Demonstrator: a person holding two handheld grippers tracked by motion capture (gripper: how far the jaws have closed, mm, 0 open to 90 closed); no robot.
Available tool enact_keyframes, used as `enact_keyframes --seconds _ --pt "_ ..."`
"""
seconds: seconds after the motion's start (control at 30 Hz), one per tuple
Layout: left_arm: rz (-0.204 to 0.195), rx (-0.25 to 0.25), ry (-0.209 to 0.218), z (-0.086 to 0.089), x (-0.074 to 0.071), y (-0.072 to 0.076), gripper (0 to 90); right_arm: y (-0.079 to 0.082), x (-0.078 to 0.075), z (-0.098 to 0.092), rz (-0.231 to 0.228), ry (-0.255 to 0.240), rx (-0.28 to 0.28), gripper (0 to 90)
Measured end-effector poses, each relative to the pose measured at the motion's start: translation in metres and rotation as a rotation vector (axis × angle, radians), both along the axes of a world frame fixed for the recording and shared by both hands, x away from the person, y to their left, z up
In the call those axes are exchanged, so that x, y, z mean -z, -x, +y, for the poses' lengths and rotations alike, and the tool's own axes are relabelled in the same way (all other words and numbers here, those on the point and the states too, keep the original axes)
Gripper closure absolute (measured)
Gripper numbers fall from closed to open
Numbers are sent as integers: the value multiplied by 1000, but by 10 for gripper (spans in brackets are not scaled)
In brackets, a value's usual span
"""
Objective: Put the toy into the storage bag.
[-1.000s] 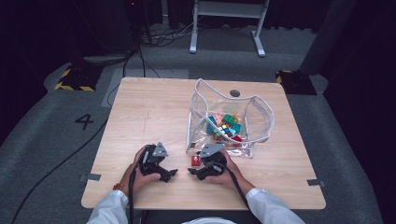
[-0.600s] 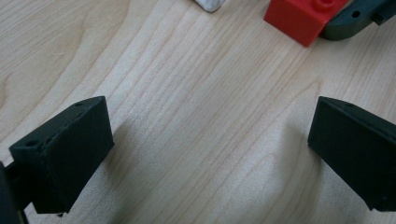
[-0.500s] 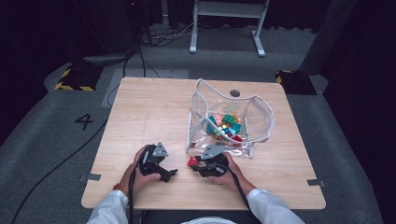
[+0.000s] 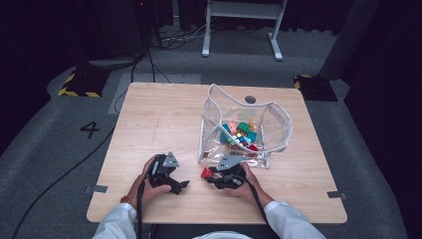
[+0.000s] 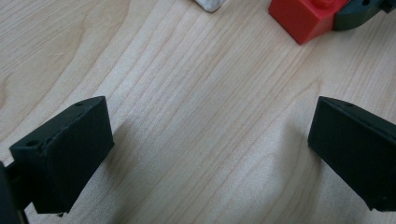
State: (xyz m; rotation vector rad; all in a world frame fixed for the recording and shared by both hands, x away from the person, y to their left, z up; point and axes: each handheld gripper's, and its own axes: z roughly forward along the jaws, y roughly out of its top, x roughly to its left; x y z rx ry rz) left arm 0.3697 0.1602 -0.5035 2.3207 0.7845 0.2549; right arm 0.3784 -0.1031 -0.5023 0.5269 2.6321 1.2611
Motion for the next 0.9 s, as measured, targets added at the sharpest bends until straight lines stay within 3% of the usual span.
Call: enact_keyframes --seconds 0.07,0.37,0.5,0.9 --pt "0 0 0 0 0 0 1 0 0 -2 2 -16 -2 592" --pt "-1 0 0 0 0 0 1 7 -2 -11 11 11 -23 592" --pt "0 0 1 0 0 0 1 8 -5 -21 -12 14 -65 592" --pt "-1 -3 0 0 0 0 3 18 -18 -49 -3 21 -41 592"
